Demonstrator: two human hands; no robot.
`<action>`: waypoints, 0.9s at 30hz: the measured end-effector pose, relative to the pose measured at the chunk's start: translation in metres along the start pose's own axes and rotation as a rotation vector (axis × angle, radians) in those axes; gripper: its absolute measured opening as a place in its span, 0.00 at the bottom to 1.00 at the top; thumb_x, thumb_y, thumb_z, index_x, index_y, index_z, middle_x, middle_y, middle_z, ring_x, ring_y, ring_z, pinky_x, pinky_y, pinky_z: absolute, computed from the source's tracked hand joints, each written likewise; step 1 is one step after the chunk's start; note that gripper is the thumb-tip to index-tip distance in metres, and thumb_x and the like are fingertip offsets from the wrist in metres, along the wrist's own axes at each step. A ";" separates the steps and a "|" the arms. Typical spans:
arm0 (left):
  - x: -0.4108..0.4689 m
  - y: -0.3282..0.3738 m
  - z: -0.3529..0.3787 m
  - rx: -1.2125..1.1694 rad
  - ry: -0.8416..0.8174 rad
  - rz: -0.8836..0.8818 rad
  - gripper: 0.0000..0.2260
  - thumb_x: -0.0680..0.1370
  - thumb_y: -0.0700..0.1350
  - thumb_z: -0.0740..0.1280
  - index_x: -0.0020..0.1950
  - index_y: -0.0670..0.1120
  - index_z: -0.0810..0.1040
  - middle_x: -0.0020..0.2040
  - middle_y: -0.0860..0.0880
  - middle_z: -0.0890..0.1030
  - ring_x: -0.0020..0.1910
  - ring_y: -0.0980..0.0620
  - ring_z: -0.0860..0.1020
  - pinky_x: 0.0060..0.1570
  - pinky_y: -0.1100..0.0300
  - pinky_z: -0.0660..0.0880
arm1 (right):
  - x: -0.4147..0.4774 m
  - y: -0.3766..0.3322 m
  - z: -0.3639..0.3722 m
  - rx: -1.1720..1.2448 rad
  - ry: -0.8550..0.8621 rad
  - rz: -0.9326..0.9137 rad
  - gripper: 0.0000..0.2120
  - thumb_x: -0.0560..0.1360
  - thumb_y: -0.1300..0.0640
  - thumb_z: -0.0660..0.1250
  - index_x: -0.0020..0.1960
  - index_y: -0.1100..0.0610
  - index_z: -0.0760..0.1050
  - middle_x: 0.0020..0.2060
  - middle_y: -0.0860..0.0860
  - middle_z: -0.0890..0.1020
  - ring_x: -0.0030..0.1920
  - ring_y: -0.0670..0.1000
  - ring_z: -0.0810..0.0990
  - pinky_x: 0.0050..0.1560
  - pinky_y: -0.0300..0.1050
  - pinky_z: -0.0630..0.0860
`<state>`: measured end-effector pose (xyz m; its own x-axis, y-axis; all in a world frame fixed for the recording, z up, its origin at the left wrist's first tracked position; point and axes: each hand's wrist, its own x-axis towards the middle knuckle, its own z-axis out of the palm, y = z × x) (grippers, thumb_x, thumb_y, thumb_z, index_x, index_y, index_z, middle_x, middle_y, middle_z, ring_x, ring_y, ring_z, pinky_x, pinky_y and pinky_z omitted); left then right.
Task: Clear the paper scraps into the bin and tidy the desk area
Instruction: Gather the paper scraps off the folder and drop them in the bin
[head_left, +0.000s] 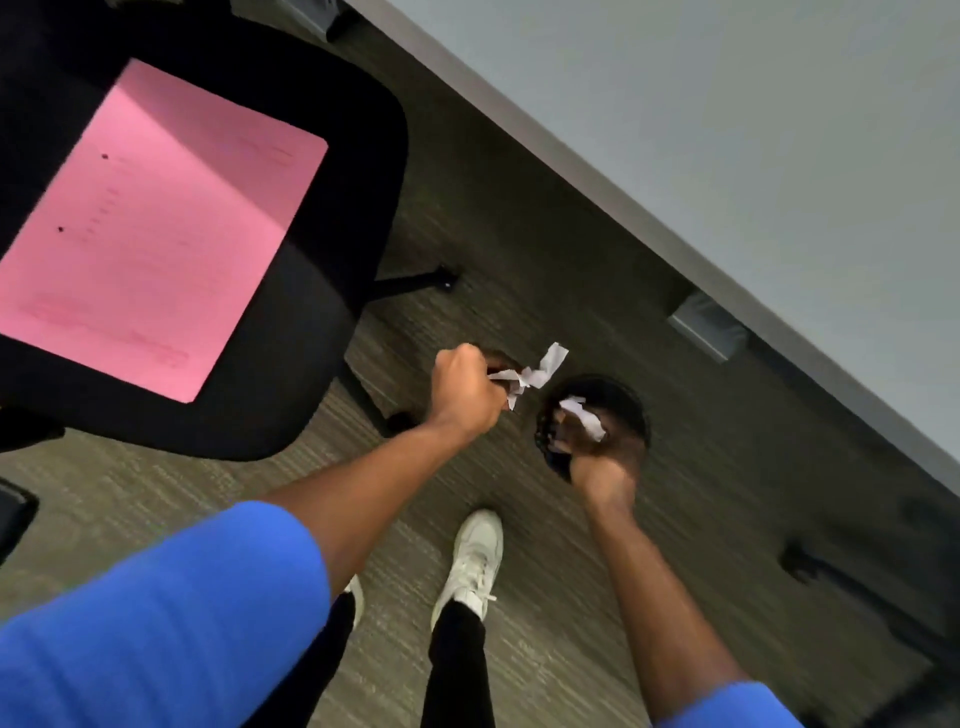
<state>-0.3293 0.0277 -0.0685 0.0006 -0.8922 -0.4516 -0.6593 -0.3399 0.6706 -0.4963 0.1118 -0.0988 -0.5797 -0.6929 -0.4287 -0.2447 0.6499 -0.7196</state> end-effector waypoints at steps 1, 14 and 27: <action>-0.004 0.005 0.015 -0.010 -0.028 -0.010 0.06 0.75 0.34 0.74 0.49 0.41 0.89 0.47 0.39 0.88 0.50 0.41 0.86 0.49 0.60 0.80 | 0.005 0.010 -0.009 -0.004 0.015 0.014 0.09 0.77 0.54 0.77 0.56 0.56 0.86 0.53 0.58 0.89 0.45 0.47 0.87 0.52 0.45 0.84; 0.003 0.009 0.179 0.025 -0.272 -0.019 0.14 0.77 0.43 0.76 0.62 0.45 0.88 0.60 0.40 0.88 0.61 0.43 0.85 0.59 0.54 0.76 | 0.080 0.097 -0.042 0.220 -0.046 0.379 0.17 0.74 0.69 0.75 0.61 0.64 0.80 0.50 0.59 0.83 0.49 0.61 0.85 0.50 0.57 0.85; 0.002 -0.023 0.212 -0.055 -0.495 -0.109 0.34 0.76 0.42 0.78 0.79 0.42 0.69 0.74 0.42 0.79 0.74 0.44 0.77 0.69 0.64 0.71 | 0.102 0.142 -0.054 0.176 -0.094 0.427 0.24 0.72 0.70 0.73 0.66 0.56 0.79 0.59 0.61 0.84 0.55 0.62 0.87 0.57 0.65 0.85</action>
<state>-0.4737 0.0969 -0.2102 -0.2979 -0.6073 -0.7365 -0.6348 -0.4502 0.6280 -0.6325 0.1504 -0.2150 -0.5249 -0.4060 -0.7481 0.1402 0.8257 -0.5465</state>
